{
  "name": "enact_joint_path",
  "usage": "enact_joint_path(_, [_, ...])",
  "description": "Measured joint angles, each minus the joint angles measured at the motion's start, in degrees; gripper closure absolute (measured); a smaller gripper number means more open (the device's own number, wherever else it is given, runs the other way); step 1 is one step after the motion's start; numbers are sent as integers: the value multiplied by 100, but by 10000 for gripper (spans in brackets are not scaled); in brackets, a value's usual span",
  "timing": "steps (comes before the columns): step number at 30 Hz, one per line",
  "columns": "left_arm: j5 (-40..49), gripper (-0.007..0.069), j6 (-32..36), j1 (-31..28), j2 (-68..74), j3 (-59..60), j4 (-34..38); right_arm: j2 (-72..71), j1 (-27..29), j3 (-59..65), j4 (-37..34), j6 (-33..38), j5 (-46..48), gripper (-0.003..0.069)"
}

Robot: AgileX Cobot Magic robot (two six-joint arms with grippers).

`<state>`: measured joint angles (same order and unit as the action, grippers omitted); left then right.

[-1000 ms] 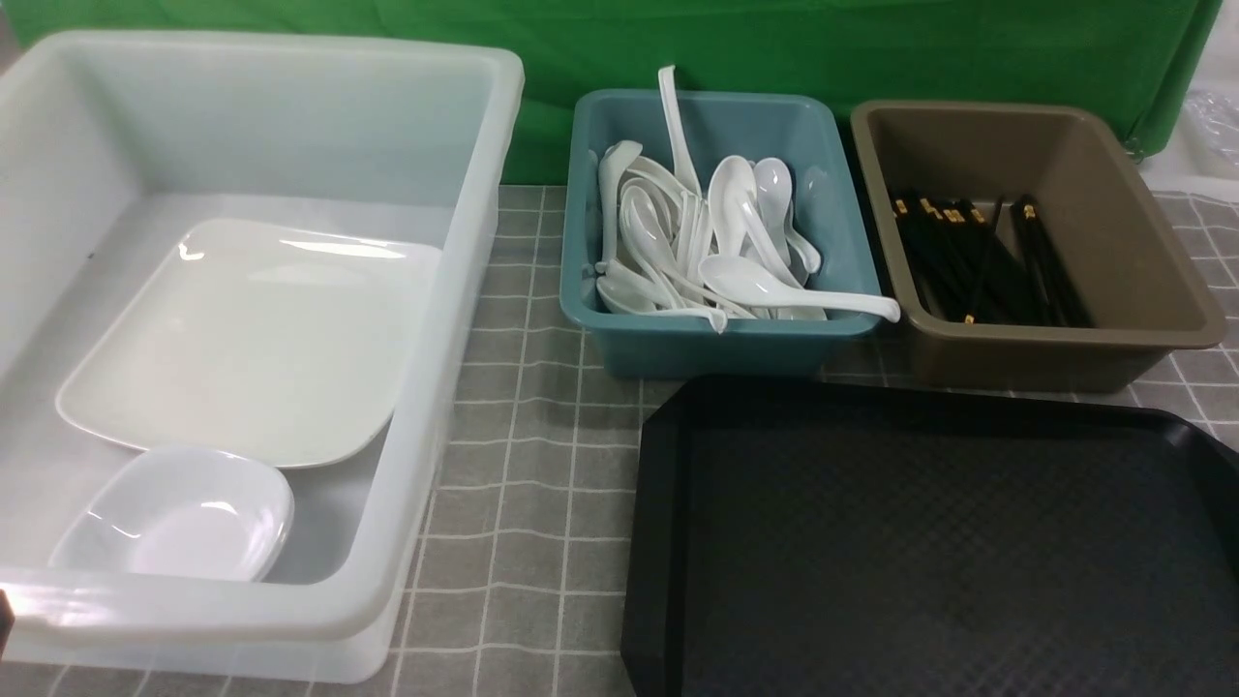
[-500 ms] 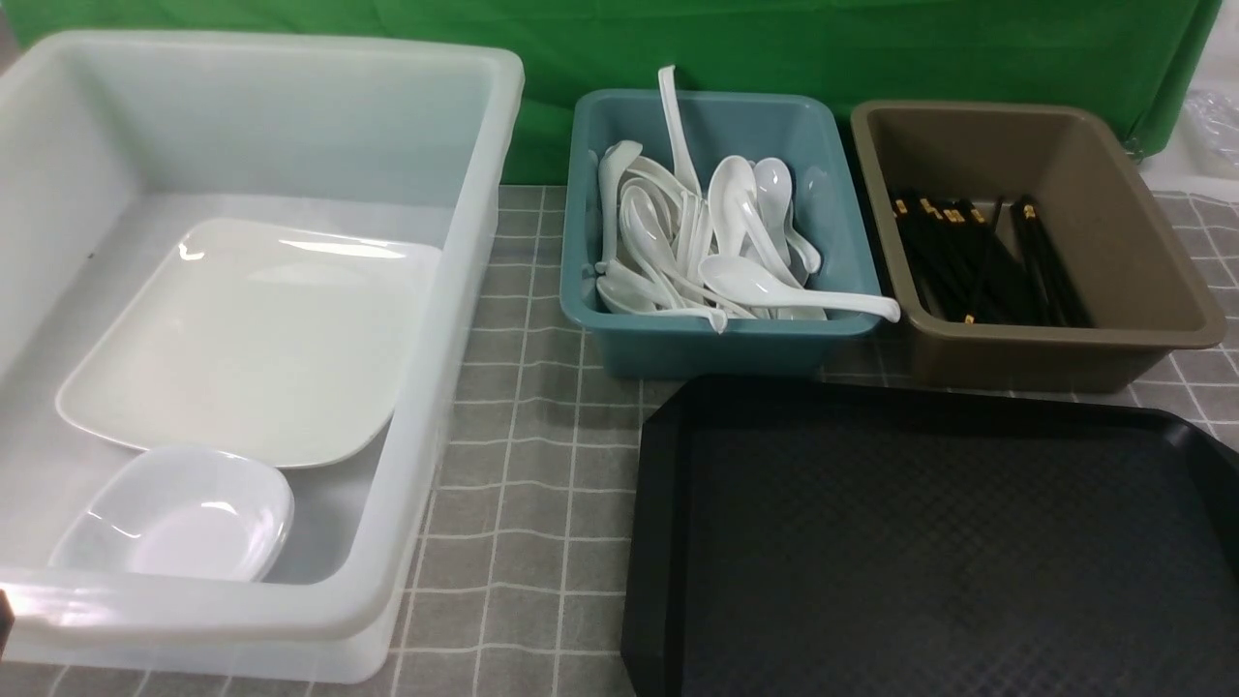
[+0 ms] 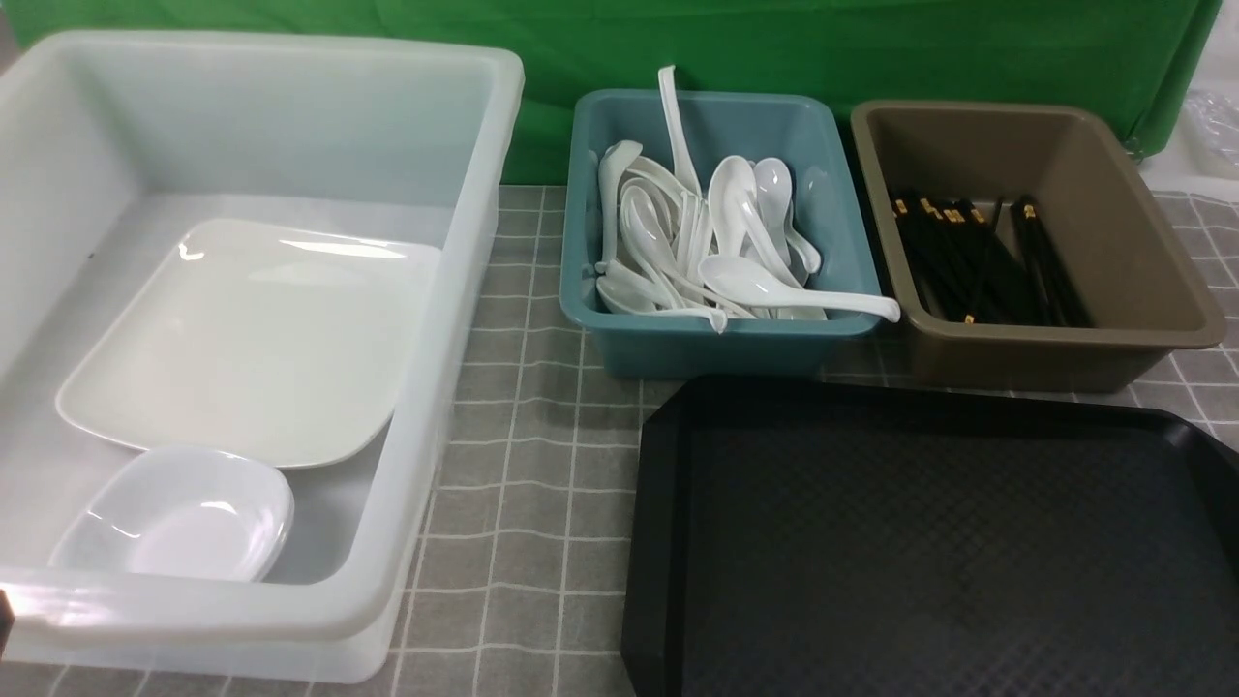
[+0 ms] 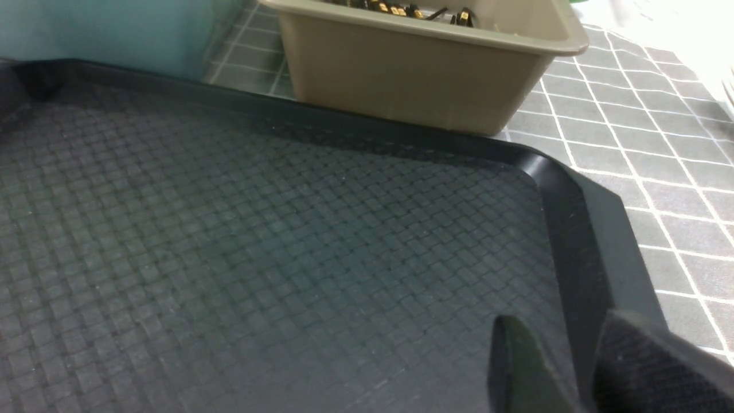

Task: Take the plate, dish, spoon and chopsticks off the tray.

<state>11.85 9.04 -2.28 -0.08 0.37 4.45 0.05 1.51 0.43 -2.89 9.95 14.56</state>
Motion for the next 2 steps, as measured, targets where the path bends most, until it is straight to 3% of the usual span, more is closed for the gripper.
enact_joint_path(2, [0, 620, 0, 0, 0, 0, 0, 0, 0, 0, 0, 0, 0, 421])
